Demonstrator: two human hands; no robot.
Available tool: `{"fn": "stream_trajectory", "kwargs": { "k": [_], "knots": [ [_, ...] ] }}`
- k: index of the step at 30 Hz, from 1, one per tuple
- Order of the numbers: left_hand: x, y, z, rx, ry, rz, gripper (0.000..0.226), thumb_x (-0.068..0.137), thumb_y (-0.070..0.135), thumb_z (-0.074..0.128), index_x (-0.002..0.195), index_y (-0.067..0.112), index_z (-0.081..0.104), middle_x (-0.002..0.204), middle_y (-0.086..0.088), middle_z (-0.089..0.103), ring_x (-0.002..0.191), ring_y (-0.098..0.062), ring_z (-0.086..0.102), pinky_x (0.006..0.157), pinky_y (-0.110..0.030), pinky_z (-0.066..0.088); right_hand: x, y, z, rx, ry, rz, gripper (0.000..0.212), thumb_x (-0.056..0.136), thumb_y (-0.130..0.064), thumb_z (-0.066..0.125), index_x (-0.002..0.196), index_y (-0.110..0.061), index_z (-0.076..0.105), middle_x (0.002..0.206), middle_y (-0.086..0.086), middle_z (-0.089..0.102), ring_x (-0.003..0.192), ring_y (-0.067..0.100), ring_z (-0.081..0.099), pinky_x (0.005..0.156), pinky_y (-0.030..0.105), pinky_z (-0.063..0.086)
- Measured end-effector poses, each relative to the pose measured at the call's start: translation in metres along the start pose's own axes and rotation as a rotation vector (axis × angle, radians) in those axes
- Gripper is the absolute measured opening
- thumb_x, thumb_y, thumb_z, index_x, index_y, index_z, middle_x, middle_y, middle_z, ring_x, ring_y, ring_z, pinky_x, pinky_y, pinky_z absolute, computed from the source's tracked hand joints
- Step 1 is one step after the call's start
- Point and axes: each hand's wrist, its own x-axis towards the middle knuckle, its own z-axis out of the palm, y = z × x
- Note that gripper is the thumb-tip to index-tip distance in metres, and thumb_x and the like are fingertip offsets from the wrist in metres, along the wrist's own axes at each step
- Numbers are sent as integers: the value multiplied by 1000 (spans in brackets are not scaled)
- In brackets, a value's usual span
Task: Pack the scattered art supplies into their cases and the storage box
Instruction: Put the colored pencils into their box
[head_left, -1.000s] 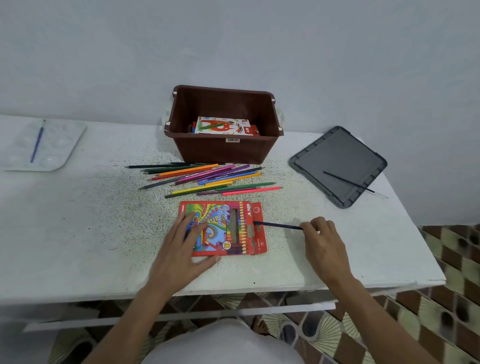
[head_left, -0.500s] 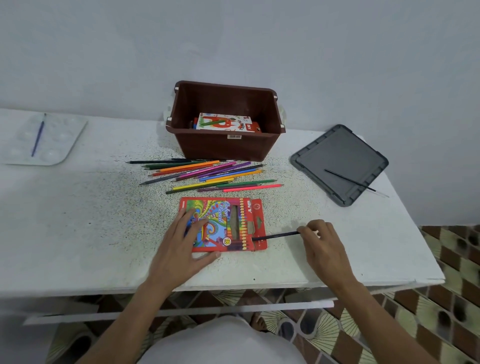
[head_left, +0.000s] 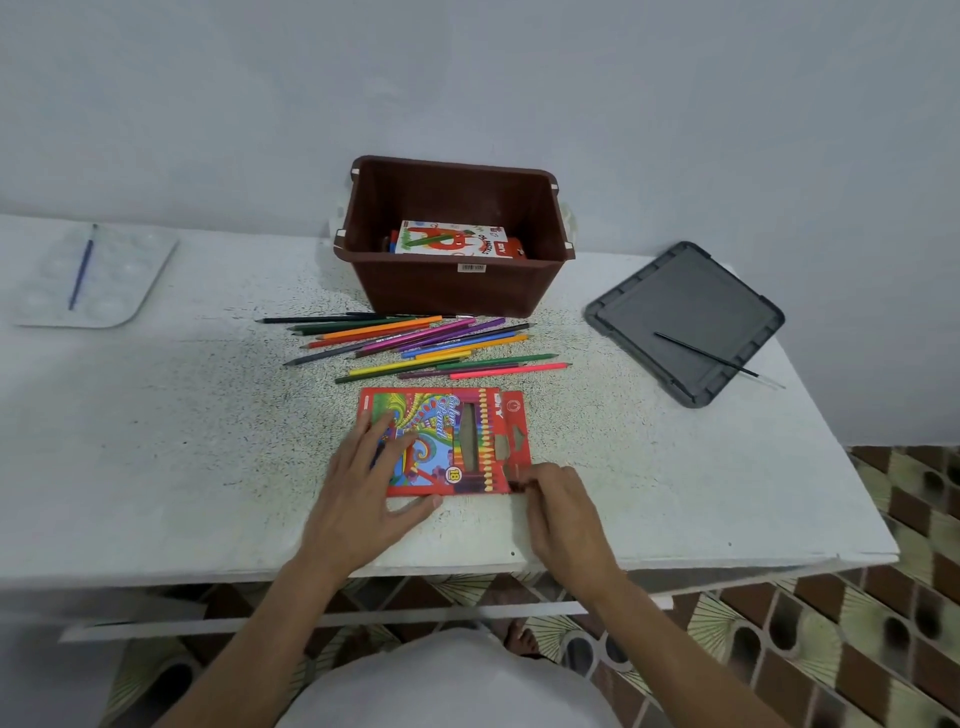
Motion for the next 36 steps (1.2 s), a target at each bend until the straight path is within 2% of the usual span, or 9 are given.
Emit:
{"fn": "stream_trajectory", "kwargs": {
  "k": [3,7,14,20,24,26,30,33,36],
  "knots": [
    [-1,0,0,39,25,13,73,80,74,51,137,29,49,157,1,27,150,-17,5,118,-48,14,3,3,-2,116,34,121,16,97,-7,47,103,-20,54,98,-5,59,89,10,55,72,21,43],
    [-1,-1,0,40,22,4,73,80,76,47,139,32,48,158,2,26,150,-19,7,117,-52,20,15,7,-6,146,25,141,19,96,-3,54,107,-18,58,103,-3,60,89,8,59,73,26,51],
    [-1,1,-1,28,-20,-34,75,80,77,46,142,35,44,160,6,21,151,-14,0,115,-46,18,25,16,-8,14,-98,-36,21,89,-3,66,108,-11,71,107,1,52,88,6,55,77,3,41],
    [-1,2,-2,22,-6,-44,72,80,76,47,140,36,46,160,7,21,150,-12,0,115,-42,17,26,16,-5,17,-72,-86,18,90,-3,62,104,-10,70,104,6,53,88,-2,47,76,-2,36],
    [0,2,-1,5,-3,-39,71,81,75,49,140,35,46,160,7,20,151,-12,-1,114,-44,20,31,17,-9,75,-104,-11,25,93,-6,51,109,-9,70,104,1,53,87,-1,53,76,3,41],
    [0,2,-1,-3,7,-34,71,81,74,51,140,35,47,160,7,20,151,-13,0,114,-42,21,38,18,-14,81,-92,24,31,92,-8,45,114,-8,68,101,3,57,86,6,56,73,9,44],
    [0,1,0,17,13,-22,72,81,74,49,140,33,47,160,7,22,151,-15,3,115,-43,21,61,26,-28,15,-64,120,28,95,0,49,116,-7,66,99,6,60,83,14,56,69,22,42],
    [0,1,1,7,20,-19,72,81,73,51,139,32,49,159,6,24,151,-15,5,114,-42,21,84,34,-36,-72,-61,138,30,97,-1,49,123,-7,63,111,7,59,84,14,57,71,22,44],
    [1,1,0,-9,19,-21,71,81,72,52,139,33,48,159,6,24,151,-15,4,114,-44,24,107,40,-41,-221,-89,121,38,99,-6,46,136,-11,54,135,8,52,103,22,60,82,32,52]
  ]
}}
